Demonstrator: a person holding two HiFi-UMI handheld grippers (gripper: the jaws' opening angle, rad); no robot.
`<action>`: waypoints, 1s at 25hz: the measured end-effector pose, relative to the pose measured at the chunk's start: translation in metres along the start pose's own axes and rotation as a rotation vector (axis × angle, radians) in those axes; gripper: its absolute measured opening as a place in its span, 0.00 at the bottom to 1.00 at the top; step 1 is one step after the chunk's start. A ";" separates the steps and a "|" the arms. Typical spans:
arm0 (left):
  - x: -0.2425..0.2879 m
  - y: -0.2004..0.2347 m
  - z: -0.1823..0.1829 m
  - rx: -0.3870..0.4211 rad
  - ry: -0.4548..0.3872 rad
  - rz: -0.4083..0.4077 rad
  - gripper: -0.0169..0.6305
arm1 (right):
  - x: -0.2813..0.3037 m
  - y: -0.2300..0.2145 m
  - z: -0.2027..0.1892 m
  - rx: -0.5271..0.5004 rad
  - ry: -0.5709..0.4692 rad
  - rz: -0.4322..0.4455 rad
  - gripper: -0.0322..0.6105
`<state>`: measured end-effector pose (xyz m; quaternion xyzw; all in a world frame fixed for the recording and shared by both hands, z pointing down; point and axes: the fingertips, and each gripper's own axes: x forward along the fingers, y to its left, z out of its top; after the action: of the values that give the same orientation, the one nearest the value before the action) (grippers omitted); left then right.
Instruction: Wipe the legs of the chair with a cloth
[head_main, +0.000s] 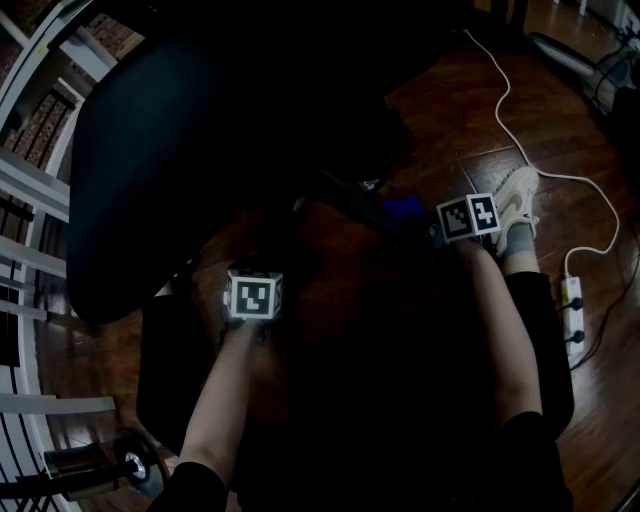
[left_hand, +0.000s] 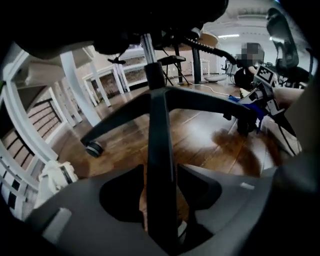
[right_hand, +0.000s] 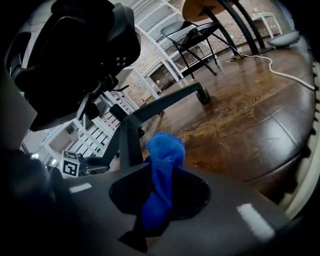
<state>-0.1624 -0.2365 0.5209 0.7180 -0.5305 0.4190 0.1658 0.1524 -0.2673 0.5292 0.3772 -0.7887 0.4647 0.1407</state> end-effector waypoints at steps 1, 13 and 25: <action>0.003 -0.003 -0.004 -0.017 0.012 -0.016 0.30 | 0.000 0.001 -0.001 0.013 0.000 0.004 0.17; 0.004 -0.008 -0.005 0.007 -0.028 -0.008 0.27 | -0.006 0.005 -0.007 0.202 -0.063 0.059 0.16; 0.001 -0.026 0.005 0.122 -0.056 -0.076 0.27 | -0.037 0.002 -0.029 0.249 -0.166 0.012 0.17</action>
<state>-0.1369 -0.2302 0.5241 0.7578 -0.4807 0.4238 0.1224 0.1718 -0.2253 0.5222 0.4240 -0.7362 0.5270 0.0242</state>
